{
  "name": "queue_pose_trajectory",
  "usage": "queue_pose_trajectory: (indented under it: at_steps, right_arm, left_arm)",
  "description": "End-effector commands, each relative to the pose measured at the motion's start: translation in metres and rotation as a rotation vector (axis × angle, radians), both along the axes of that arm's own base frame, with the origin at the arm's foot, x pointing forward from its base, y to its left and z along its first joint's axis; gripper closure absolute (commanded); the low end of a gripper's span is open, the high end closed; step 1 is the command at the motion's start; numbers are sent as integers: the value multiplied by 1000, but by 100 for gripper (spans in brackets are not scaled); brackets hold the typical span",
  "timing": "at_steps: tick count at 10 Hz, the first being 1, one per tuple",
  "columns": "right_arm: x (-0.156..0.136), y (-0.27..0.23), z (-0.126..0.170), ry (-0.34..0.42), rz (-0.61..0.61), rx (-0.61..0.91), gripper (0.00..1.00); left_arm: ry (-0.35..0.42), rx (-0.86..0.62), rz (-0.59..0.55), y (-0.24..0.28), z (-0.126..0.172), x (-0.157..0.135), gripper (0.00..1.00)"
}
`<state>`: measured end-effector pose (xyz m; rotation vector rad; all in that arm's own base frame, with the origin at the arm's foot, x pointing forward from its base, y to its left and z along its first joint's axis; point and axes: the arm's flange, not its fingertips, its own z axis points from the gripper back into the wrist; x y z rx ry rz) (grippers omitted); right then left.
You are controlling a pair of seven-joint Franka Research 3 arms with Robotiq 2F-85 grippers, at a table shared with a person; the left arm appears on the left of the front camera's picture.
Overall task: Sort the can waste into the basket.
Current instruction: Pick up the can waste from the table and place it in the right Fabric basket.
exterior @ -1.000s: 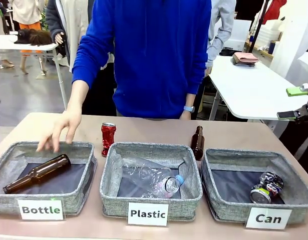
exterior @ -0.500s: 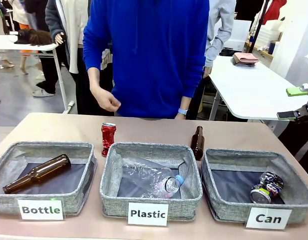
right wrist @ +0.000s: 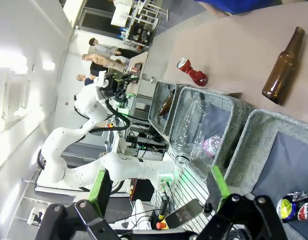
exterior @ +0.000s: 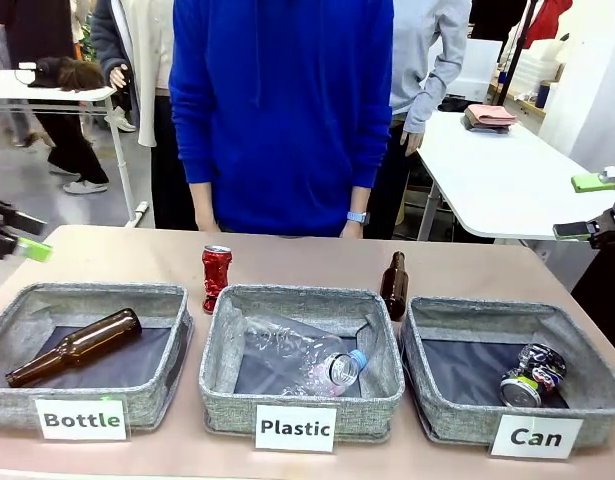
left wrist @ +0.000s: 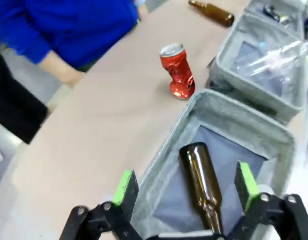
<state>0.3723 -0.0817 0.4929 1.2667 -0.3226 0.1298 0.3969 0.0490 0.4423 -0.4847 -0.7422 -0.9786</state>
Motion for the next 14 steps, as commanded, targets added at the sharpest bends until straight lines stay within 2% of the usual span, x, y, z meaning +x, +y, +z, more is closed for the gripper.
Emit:
queue_pose_trajectory:
  at_steps: [1, 2, 3, 4, 5, 7, 8, 9, 10, 11, 13, 14]
  right_arm:
    - [-1, -4, 1, -16, 18, -5, 0]
    - [-1, -4, 1, -16, 18, -5, 0]
    - [-1, -4, 1, -16, 18, -5, 0]
    - [-1, -4, 1, -16, 18, -5, 0]
    - [-1, -4, 1, -16, 18, -5, 0]
    - [-1, -4, 1, -16, 18, -5, 0]
    - [-1, -4, 1, -16, 18, -5, 0]
    - [-1, -4, 1, -16, 18, -5, 0]
    - [-1, -4, 1, -16, 18, -5, 0]
    - [-1, -4, 1, -16, 18, -5, 0]
    - [-1, -4, 1, -16, 18, -5, 0]
    - [-1, -4, 1, -16, 18, -5, 0]
  left_arm:
    - [-23, 70, -53, -30, -24, 30, 0]
    - [-84, 113, -35, -50, -33, 44, 0]
    - [-109, 114, -76, -72, -42, 58, 0]
    - [-75, 112, -141, -93, -52, 71, 0]
    - [-77, 108, -169, -112, -64, 86, 0]
    - [-49, 24, -179, -127, -70, 109, 0]
    - [-56, 3, -178, -130, -71, 116, 0]
    - [-24, -29, -177, -130, -71, 119, 0]
    - [72, -95, -171, -118, -61, 117, 0]
    - [-16, 24, -169, -137, -71, 116, 0]
    - [-16, 24, -169, -137, -71, 116, 0]
    - [12, -13, -170, -131, -69, 119, 0]
